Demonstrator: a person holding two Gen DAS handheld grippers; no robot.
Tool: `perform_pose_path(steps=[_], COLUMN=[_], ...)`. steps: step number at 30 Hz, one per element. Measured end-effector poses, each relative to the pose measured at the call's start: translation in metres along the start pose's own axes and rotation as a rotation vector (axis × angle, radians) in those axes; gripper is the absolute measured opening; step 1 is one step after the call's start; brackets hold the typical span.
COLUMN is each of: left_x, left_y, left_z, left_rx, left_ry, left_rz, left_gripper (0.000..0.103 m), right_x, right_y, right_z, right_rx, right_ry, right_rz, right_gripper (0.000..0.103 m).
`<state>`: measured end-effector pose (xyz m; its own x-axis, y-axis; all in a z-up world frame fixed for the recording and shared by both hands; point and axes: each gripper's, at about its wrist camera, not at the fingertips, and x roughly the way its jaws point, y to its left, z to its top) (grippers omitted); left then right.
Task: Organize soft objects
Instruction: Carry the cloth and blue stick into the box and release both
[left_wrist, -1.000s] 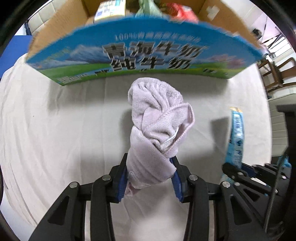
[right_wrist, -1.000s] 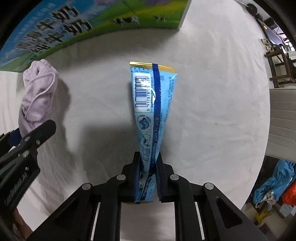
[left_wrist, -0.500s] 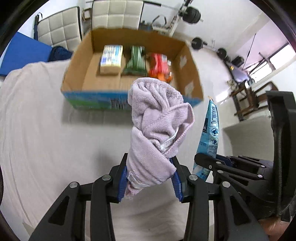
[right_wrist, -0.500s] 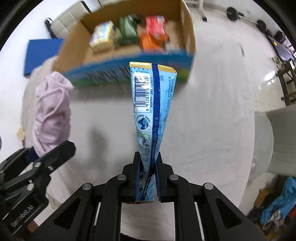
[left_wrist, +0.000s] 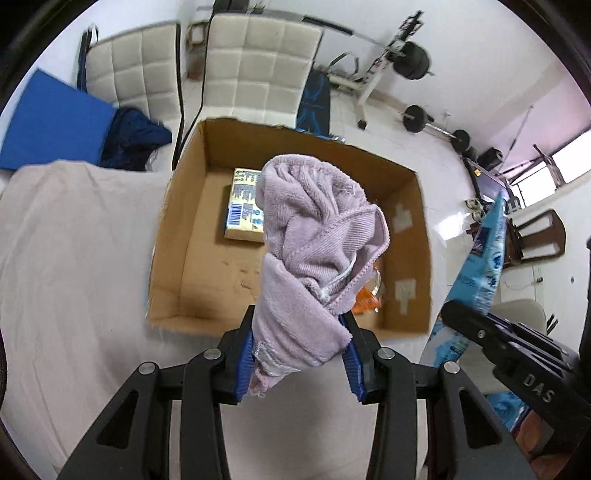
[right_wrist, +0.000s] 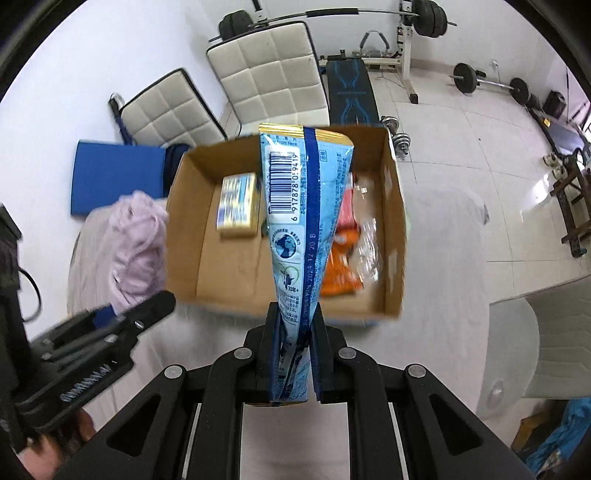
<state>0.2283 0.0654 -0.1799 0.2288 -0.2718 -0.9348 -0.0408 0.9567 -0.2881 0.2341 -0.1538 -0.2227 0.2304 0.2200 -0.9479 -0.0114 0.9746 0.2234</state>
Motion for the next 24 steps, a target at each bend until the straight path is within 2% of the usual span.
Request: perform_pose_path(steps=[3, 5, 8, 15, 19, 24], left_x=[0.033, 0.055, 0.078, 0.123, 0.136, 0.144], left_y=[0.015, 0.024, 0.032, 0.052, 0.056, 0.057], left_z=[0.023, 0.028, 0.035, 0.032, 0.034, 0.036], left_rx=[-0.06, -0.112, -0.142, -0.197, -0.204, -0.179], left_ry=[0.092, 0.156, 0.193, 0.285, 0.304, 0.323], left_rz=[-0.026, -0.048, -0.027, -0.005, 0.001, 0.014], left_gripper=[0.038, 0.038, 0.038, 0.038, 0.039, 0.04], right_x=[0.019, 0.052, 0.095, 0.154, 0.185, 0.205], right_y=[-0.002, -0.007, -0.011, -0.016, -0.019, -0.02], right_z=[0.02, 0.044, 0.058, 0.055, 0.054, 0.054], right_rx=[0.047, 0.087, 0.154, 0.204, 0.223, 0.224], right_ry=[-0.003, 0.007, 0.048, 0.106, 0.136, 0.177], right_rz=[-0.007, -0.008, 0.004, -0.022, -0.016, 0.003], right_gripper=[0.015, 0.015, 0.015, 0.015, 0.015, 0.015])
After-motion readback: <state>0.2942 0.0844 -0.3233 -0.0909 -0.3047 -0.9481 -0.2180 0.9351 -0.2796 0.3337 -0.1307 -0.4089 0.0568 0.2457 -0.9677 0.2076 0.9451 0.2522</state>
